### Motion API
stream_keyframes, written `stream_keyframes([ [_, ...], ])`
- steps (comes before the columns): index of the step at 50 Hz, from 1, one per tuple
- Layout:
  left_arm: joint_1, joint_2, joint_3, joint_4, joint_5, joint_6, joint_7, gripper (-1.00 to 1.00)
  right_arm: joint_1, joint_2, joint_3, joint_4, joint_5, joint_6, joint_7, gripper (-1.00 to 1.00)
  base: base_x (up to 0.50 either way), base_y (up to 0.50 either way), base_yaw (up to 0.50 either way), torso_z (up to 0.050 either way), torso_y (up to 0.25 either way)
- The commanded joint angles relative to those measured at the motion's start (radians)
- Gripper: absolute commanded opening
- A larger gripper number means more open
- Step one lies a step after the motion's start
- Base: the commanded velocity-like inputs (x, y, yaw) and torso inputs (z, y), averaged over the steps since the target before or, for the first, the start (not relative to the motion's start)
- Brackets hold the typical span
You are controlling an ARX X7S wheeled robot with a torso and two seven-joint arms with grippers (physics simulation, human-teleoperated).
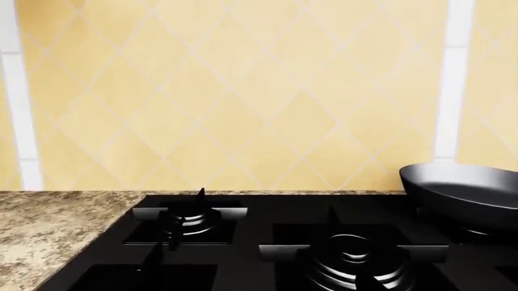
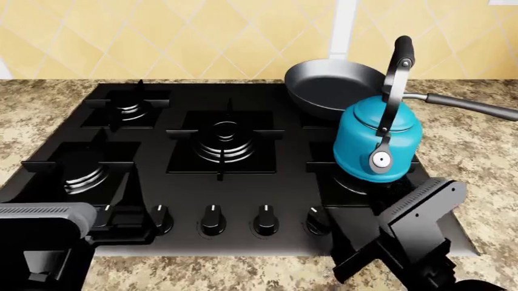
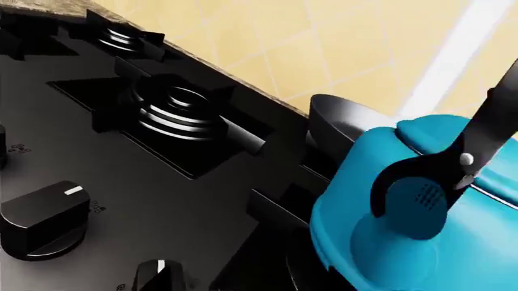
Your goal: Pick the kettle from the counter and place it on a stove burner. Then turn the burner on.
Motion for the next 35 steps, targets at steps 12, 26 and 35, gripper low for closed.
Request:
stream_keyframes([
  [12, 0.021, -0.007, -0.006, -0.001, 0.008, 0.017, -0.004, 1.00, -0.022, 0.253, 0.109, -0.242, 0.046, -0.044, 0.250, 1.00, 0.00, 0.00, 0.00, 0.000, 0.000],
  [26, 0.035, -0.033, -0.027, 0.039, 0.020, 0.044, -0.022, 1.00, -0.091, 0.420, 0.079, -0.359, 0.030, -0.176, 0.379, 1.00, 0.00, 0.00, 0.00, 0.000, 0.000],
  [35, 0.199, -0.157, -0.062, 0.150, 0.156, 0.199, -0.103, 1.00, -0.121, 0.420, 0.053, -0.428, -0.016, -0.204, 0.505, 1.00, 0.00, 0.00, 0.00, 0.000, 0.000],
])
